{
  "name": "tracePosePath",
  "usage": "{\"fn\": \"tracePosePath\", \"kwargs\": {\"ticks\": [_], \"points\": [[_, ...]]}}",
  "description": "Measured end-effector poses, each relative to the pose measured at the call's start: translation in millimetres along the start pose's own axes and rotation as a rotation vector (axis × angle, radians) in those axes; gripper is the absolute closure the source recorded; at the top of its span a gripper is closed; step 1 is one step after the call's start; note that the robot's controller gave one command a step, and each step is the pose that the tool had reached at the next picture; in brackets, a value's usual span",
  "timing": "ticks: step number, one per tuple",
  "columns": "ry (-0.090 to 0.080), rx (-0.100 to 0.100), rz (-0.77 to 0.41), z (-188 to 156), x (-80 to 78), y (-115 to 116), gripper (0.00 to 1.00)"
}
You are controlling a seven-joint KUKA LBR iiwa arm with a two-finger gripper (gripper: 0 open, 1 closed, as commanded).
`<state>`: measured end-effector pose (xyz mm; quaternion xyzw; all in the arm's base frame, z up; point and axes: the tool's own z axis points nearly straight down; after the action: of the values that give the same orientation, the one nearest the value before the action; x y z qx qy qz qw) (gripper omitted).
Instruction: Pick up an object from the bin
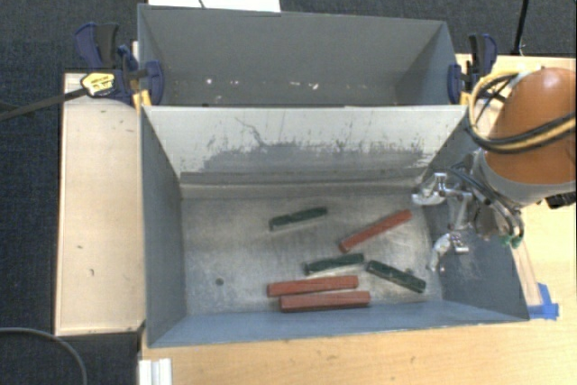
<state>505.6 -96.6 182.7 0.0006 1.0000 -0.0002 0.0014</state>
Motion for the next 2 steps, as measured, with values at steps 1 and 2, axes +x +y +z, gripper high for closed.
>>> {"fn": "tracePosePath", "kwargs": {"ticks": [1, 2], "points": [[0.000, 0.000, -0.002, 0, 0.0, 0, 0.00], [0.000, 0.000, -0.031, 110, 28.3, 23, 1.00]]}}
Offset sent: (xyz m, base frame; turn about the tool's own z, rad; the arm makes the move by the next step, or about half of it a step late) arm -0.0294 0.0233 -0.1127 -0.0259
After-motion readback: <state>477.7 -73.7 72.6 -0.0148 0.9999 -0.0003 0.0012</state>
